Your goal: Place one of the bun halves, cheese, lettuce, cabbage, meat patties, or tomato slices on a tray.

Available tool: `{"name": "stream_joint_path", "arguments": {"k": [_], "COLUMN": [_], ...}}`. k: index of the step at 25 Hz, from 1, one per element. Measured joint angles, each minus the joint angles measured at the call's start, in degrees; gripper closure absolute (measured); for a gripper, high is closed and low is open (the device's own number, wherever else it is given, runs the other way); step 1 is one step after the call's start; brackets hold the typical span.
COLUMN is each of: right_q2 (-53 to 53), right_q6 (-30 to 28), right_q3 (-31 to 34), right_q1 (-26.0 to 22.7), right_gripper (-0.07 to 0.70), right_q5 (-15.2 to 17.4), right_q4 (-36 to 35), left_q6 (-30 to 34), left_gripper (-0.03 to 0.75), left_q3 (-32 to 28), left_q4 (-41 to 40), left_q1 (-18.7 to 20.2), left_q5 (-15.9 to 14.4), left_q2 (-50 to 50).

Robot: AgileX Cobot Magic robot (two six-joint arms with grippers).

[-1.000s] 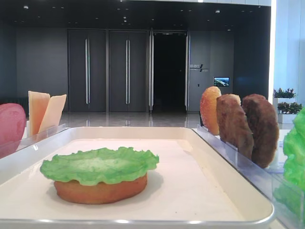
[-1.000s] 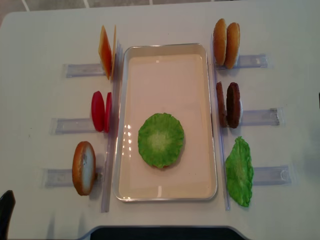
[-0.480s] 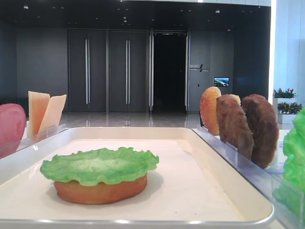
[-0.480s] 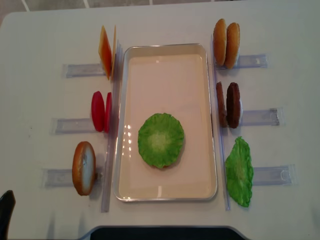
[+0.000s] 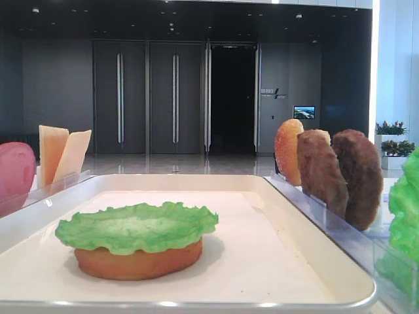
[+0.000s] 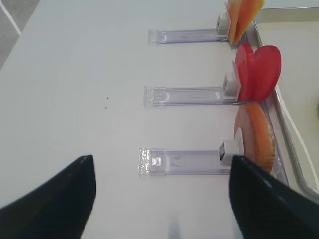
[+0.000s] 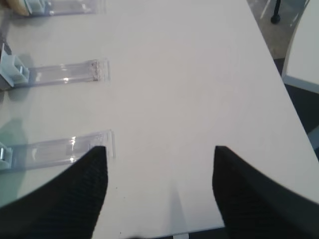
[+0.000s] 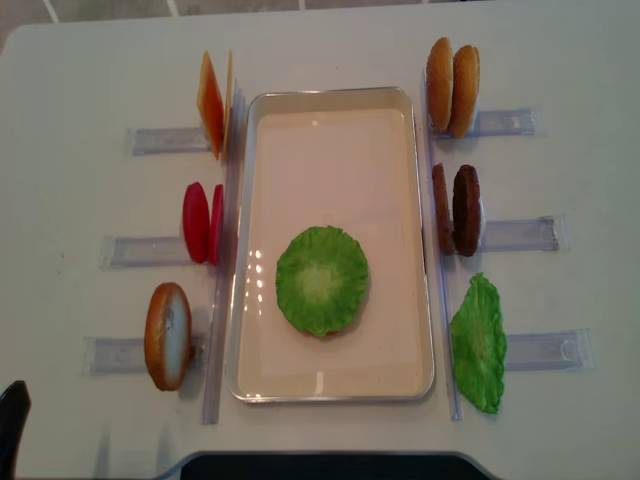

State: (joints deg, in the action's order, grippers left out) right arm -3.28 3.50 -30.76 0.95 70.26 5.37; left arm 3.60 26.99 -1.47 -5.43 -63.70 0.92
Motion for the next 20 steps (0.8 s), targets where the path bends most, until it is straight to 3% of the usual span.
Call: {"name": "stream_joint_path", "arguments": {"k": [7, 14, 20], "right_q2": [3.63, 3.69, 3.69], "right_q6": [0.12, -0.59, -0.93], "right_q3": [0.33, 2.25, 2.26], "right_q1": [0.0, 0.0, 0.0], "right_gripper": [0.167, 0.167, 0.167], "right_q5": [-0.88, -4.73, -5.08], "right_q4": [0.82, 0.18, -0.17], "left_q6": [0.0, 0.0, 0.0], "left_gripper": [0.076, 0.076, 0.076], "left_q3": [0.0, 0.0, 0.0], "left_q4": [0.0, 0.0, 0.0], "left_q1": [0.0, 0.0, 0.0], "left_q5": [0.0, 0.0, 0.0], "left_q2": [0.0, 0.0, 0.0]}}
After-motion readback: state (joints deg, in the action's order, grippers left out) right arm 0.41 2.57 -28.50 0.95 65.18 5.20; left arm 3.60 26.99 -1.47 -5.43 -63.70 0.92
